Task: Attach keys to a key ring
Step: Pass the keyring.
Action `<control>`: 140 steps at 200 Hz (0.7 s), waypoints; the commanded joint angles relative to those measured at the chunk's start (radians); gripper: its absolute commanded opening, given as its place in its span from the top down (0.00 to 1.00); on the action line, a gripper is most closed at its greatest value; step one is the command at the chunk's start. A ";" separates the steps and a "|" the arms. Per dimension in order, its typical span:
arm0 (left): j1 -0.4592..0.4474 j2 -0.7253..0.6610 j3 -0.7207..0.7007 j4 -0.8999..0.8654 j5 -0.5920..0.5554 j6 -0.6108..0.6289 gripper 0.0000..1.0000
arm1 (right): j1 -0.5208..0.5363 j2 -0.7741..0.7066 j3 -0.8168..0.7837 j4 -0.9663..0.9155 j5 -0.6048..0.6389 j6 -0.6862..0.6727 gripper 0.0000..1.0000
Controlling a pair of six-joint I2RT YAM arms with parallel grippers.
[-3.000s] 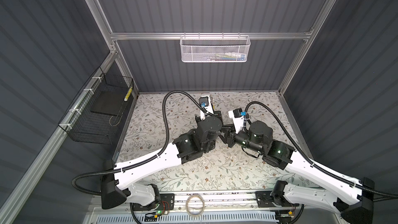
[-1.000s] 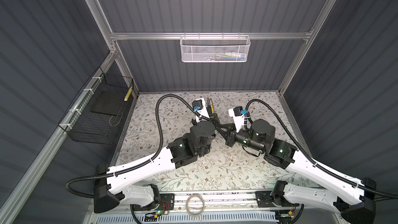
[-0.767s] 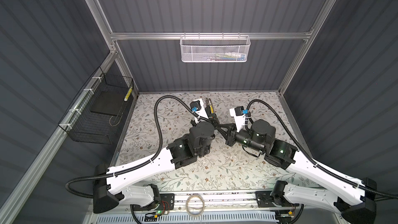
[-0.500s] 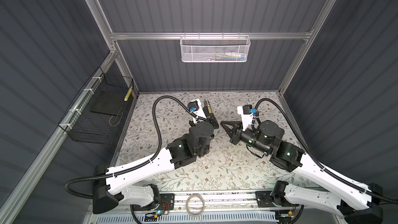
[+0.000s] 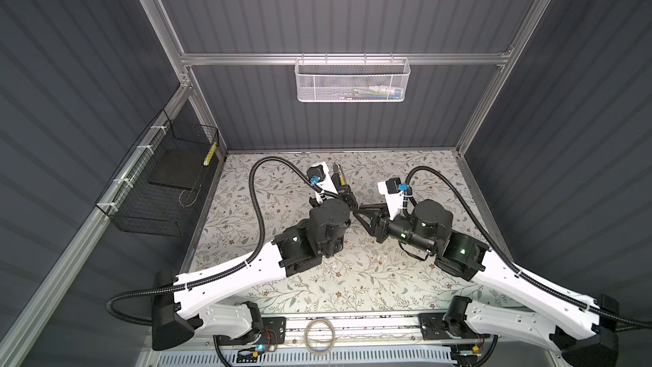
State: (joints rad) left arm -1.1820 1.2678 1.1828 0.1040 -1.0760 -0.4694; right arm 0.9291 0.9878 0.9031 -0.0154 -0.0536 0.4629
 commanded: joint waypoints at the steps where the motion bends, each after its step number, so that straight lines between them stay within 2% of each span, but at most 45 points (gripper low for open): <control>1: 0.002 0.008 0.030 0.033 -0.035 0.026 1.00 | 0.013 0.007 -0.002 0.021 -0.020 -0.026 0.61; 77: 0.002 0.023 0.048 0.042 -0.030 0.028 1.00 | 0.040 0.063 0.040 0.008 0.026 -0.052 0.61; 140: 0.003 0.025 0.046 0.034 -0.024 0.016 1.00 | 0.048 0.080 0.061 0.004 0.082 -0.050 0.72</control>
State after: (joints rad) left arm -1.1820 1.2873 1.1942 0.1143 -1.0817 -0.4564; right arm 0.9699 1.0702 0.9344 -0.0151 -0.0101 0.4175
